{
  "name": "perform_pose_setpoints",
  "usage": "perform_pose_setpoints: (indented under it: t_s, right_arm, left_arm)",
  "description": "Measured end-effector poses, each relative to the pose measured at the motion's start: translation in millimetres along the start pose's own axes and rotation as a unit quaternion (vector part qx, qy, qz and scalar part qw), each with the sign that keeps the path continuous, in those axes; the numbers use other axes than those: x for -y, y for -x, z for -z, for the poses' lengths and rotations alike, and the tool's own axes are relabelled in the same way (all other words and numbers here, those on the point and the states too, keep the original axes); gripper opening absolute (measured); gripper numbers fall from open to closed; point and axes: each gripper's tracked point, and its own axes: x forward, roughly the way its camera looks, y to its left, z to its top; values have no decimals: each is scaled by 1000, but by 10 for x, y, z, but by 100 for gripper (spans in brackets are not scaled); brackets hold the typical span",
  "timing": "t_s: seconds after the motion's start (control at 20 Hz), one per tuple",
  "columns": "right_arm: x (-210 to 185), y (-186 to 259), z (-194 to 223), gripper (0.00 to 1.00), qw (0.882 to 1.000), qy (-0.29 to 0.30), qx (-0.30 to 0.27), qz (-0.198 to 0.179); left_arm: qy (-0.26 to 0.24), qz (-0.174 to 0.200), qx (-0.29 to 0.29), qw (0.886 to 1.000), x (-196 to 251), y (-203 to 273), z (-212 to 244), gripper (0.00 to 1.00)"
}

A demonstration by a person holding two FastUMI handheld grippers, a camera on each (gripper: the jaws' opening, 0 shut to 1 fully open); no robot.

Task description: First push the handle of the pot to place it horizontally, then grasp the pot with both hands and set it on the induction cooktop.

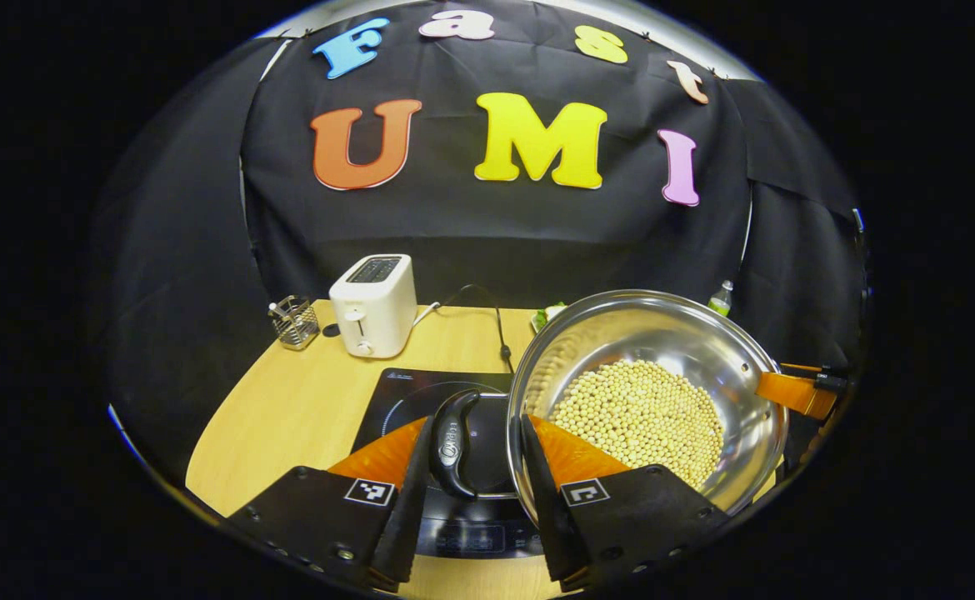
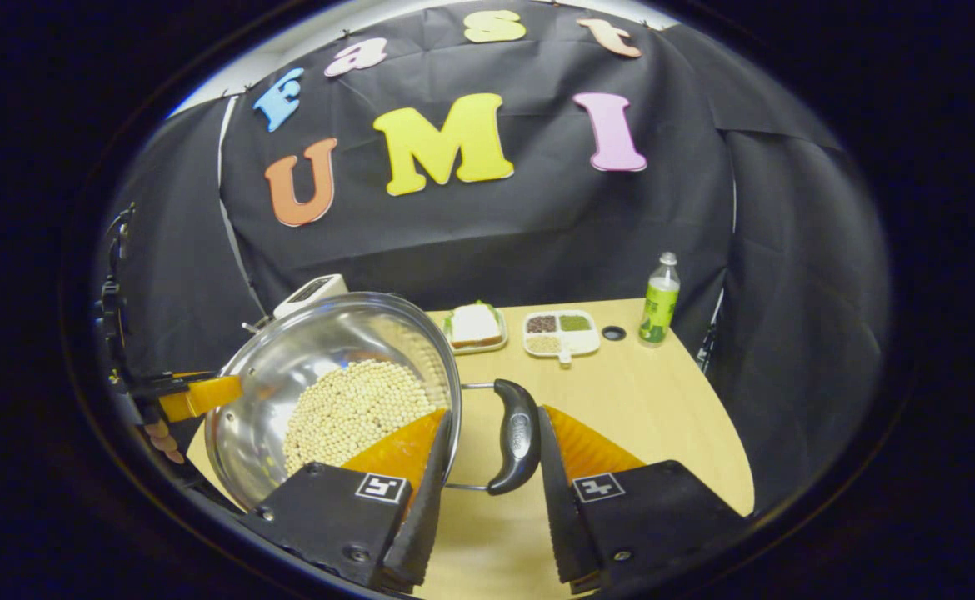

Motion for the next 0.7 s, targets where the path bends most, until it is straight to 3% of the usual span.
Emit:
perform_pose_setpoints:
  t_s: [0.35, 0.7]
  right_arm:
    - [-718, -380, 5, 58, 999, 25, -17, -26]
    - [-1121, -960, 63, 59, 998, 29, -35, -37]
  left_arm:
    - [24, -32, -12, 999, -766, -121, 79, 57]
    - [38, -49, -32, 998, -1223, -565, 140, 58]
